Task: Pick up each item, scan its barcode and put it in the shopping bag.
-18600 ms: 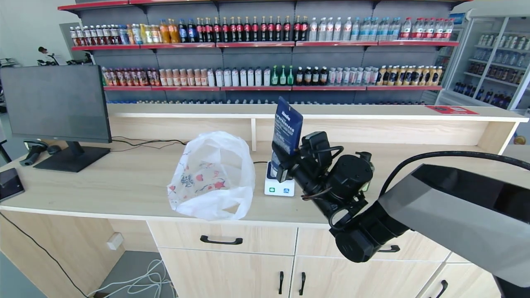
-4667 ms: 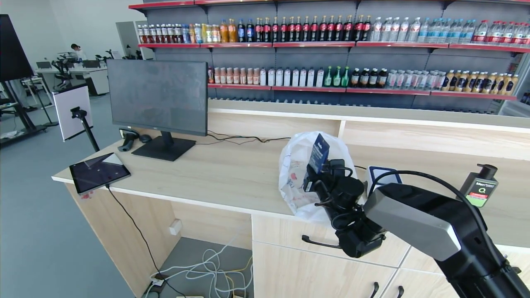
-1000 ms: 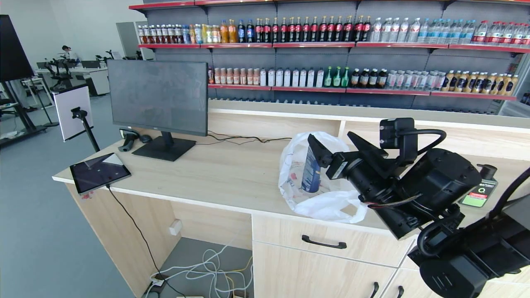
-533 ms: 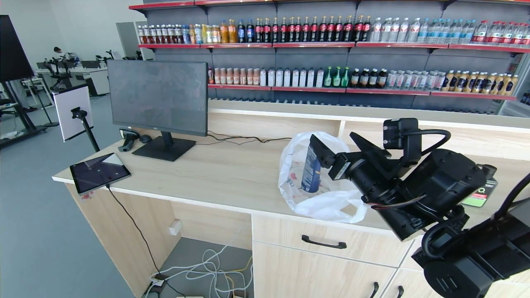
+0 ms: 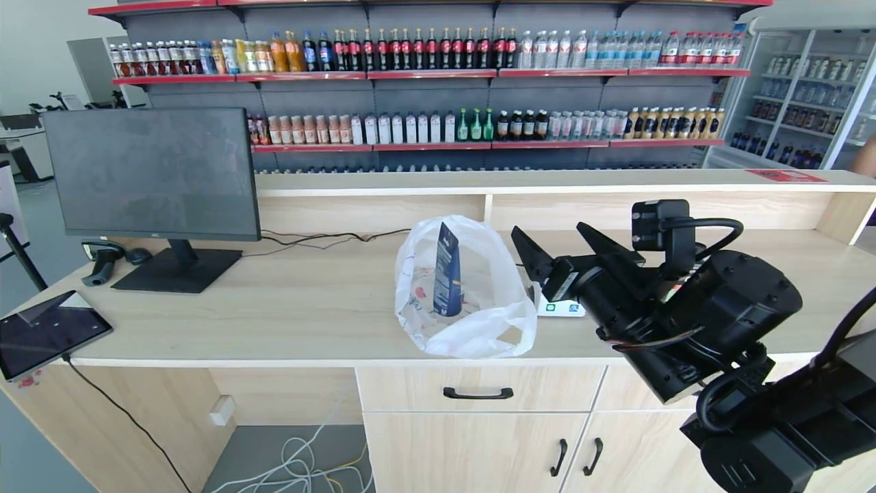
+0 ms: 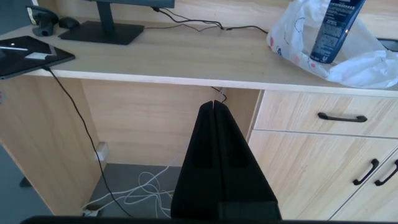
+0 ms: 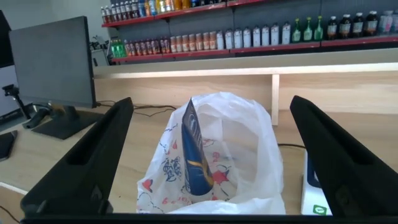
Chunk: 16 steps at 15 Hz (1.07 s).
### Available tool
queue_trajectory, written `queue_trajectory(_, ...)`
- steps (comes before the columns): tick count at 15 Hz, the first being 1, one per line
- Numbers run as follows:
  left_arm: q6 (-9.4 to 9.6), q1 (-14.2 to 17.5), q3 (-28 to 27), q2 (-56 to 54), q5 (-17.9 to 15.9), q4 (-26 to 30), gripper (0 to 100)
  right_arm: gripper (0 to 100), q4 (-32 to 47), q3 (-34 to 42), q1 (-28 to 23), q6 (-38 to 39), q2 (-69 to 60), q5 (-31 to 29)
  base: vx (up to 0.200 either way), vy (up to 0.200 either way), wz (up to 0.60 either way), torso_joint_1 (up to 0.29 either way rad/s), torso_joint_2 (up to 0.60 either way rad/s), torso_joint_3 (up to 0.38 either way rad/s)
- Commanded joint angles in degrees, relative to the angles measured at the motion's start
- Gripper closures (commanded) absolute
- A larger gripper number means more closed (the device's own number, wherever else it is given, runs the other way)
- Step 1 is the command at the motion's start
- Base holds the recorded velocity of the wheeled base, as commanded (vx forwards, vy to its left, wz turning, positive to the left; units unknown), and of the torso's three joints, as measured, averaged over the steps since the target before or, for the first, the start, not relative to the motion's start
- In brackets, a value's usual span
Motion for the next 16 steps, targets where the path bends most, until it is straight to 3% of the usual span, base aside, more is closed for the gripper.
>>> queue_trajectory(1, -0.03, 0.0, 0.0, 0.0, 0.0, 0.0, 100, 0, 0.0, 0.0, 0.1, -0.1, 0.3, 0.1, 0.000, 0.000, 0.00, 0.000, 0.00, 0.000)
queue_trajectory(10, -0.20, 0.0, 0.0, 0.0, 0.0, 0.0, 100, 0, 0.0, -0.5, 0.0, -0.1, 1.7, 0.0, 0.000, 0.000, 0.00, 0.000, 0.00, 0.000)
queue_trajectory(16, -0.20, 0.0, 0.0, 0.0, 0.0, 0.0, 100, 0, 0.0, -0.6, -0.8, -0.1, 2.0, 0.0, 0.000, -0.200, 0.00, 0.002, 0.01, 0.006)
